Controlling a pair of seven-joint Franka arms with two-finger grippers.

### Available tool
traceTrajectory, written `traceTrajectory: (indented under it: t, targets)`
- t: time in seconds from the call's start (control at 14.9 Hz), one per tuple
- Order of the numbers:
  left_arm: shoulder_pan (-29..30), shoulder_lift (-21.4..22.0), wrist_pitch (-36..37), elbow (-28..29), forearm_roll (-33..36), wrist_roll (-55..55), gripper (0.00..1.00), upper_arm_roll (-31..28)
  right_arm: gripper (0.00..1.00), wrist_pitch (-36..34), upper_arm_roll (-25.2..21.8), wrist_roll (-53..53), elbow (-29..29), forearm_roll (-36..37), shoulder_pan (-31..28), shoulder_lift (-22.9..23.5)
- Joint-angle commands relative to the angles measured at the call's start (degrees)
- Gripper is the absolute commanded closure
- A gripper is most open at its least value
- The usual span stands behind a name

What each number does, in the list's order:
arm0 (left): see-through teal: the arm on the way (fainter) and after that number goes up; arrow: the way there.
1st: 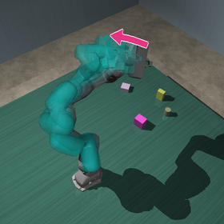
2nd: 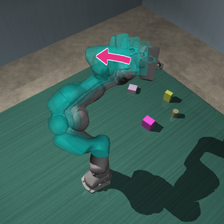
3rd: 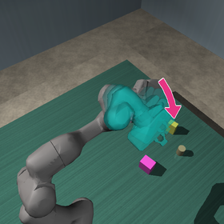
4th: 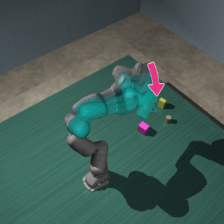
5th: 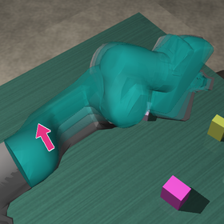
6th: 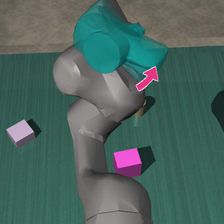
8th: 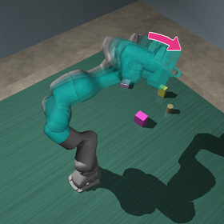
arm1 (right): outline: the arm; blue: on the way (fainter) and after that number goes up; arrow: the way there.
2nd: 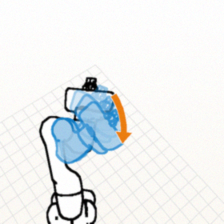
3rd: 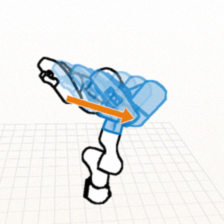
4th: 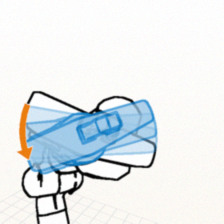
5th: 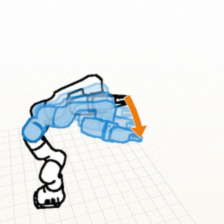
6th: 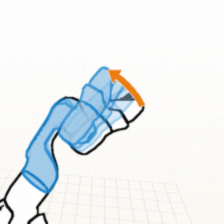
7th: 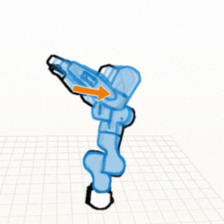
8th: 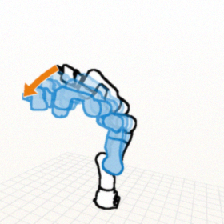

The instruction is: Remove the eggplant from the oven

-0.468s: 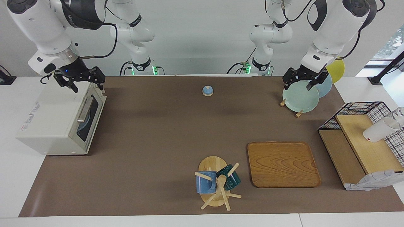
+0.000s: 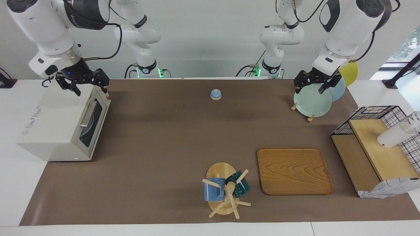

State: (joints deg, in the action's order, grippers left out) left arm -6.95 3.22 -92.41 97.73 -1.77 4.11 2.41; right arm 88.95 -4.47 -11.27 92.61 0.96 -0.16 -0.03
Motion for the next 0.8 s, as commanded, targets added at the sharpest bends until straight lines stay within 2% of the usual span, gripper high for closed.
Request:
traceTrajectory:
  t: [0.0,0.2,0.27,0.33,0.4,0.67,0.74]
  targets:
    - [0.4,0.5,0.5,-0.3,-0.7,-0.4,0.00,0.0,0.00,0.8,0.2,0.8,0.8,-1.5,-0.4,-0.8]
    - [0.4,0.5,0.5,-0.3,-0.7,-0.4,0.00,0.0,0.00,1.1,0.2,0.5,1.9,-1.5,-0.3,-1.5]
    - [0.4,0.5,0.4,-0.3,-0.7,-0.4,0.00,0.0,0.48,1.7,0.3,0.3,1.8,-0.6,0.1,-1.5]
    - [0.4,0.5,0.4,-0.3,-0.7,-0.4,0.00,0.0,0.90,1.8,0.3,0.3,2.0,-0.6,0.1,-1.5]
    - [0.4,0.5,0.5,-0.3,-0.7,-0.4,0.00,0.0,1.00,2.4,0.3,-0.1,2.4,-0.6,-0.3,-1.6]
    - [0.4,0.5,0.4,-0.3,-0.7,-0.4,0.00,0.0,1.00,7.5,0.2,-3.2,7.0,-0.4,0.1,-3.1]
    - [0.4,0.5,0.5,-0.3,-0.7,-0.4,0.00,0.0,1.00,9.8,0.2,-2.4,7.8,1.6,0.2,-2.9]
